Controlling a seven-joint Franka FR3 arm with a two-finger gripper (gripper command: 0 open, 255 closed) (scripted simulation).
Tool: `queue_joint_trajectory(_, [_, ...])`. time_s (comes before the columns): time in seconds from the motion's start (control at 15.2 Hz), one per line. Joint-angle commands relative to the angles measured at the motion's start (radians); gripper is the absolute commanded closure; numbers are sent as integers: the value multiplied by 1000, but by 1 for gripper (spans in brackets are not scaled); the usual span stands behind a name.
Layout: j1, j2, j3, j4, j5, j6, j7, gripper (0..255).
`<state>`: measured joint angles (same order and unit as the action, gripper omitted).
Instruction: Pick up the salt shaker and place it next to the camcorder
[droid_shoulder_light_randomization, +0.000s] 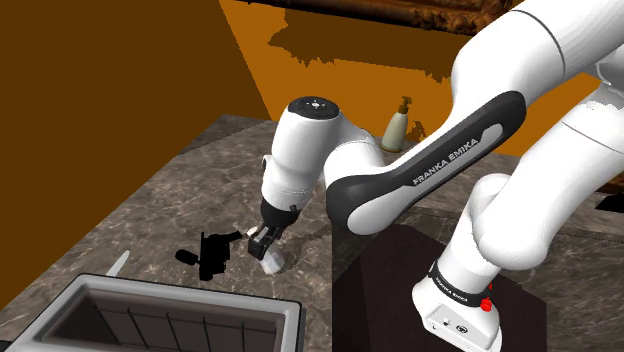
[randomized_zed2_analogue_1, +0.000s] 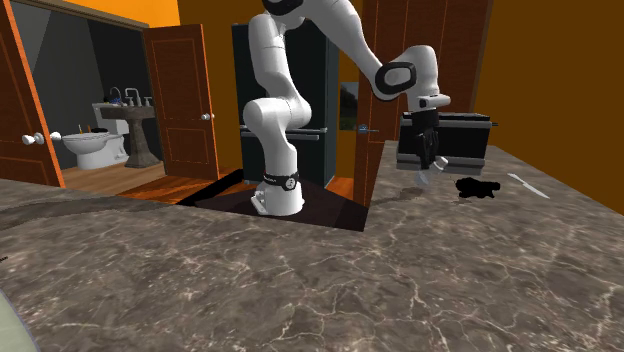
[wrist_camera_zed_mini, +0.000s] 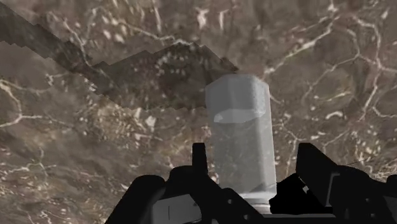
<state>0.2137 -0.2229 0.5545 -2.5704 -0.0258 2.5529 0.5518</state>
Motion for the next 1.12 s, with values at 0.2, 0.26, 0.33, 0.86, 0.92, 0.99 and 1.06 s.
queue_joint_trajectory(0.2, [0,0,0,0,0,0,0,0])
queue_joint_trajectory(0.26, [0,0,0,0,0,0,0,0])
queue_joint_trajectory(0.33, [14,-35,-10,6,28,-38,-20,0])
queue_joint_trajectory(0.86, [47,-124,-39,31,82,-145,-60,0])
queue_joint_trajectory(0.92, [47,-124,-39,31,82,-145,-60,0])
queue_joint_trajectory(0.99, [47,-124,-39,31,82,-145,-60,0])
queue_joint_trajectory(1.06, [47,-124,-39,31,82,-145,-60,0])
